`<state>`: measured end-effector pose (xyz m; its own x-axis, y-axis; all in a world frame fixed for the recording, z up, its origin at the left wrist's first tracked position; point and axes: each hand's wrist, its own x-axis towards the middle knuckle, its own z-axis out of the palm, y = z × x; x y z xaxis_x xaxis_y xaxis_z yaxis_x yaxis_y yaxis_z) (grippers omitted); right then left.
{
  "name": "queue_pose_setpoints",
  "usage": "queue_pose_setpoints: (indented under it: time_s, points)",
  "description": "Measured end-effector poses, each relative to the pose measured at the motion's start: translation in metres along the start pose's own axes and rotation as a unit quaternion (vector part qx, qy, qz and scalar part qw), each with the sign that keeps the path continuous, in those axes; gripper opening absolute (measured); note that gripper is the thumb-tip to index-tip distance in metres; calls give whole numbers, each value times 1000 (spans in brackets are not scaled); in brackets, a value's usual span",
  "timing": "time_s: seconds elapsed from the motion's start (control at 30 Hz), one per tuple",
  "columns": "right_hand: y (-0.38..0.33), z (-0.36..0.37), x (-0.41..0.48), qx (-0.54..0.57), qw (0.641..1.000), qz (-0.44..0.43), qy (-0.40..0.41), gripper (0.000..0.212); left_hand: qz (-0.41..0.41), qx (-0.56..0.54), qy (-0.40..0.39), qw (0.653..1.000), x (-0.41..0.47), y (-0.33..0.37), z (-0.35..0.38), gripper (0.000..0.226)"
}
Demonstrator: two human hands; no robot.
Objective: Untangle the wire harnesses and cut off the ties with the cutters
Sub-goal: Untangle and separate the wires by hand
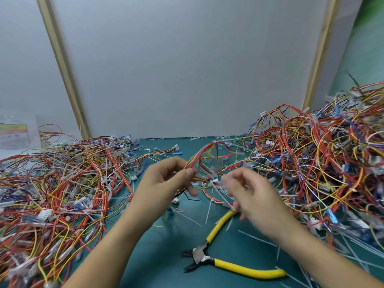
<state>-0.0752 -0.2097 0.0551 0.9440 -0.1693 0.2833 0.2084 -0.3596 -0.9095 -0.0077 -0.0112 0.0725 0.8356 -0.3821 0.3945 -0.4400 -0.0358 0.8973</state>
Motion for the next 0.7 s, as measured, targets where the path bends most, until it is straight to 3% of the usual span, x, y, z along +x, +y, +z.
queue_pose_setpoints:
  time_s: [0.1, 0.2, 0.27, 0.43, 0.7]
  points:
    - [6, 13, -5, -16, 999, 6, -35, 29, -2, -40, -6, 999, 0, -1, 6, 16]
    - [3, 12, -2, 21, 999, -3, 24, 16, -29, -110, -20, 993, 0, 0, 10, 24]
    - [0, 6, -1, 63, 997, 1, 44, 26, -50, -150, -25, 987, 0, -1, 11, 29]
    - [3, 10, -4, -5, 1000, -1, -4, 15, -64, -173, -60, 981, 1, -4, 14, 35]
    - [13, 7, 6, -15, 993, 107, -50, 28, -83, -132, -151, 976, -6, -3, 18, 34]
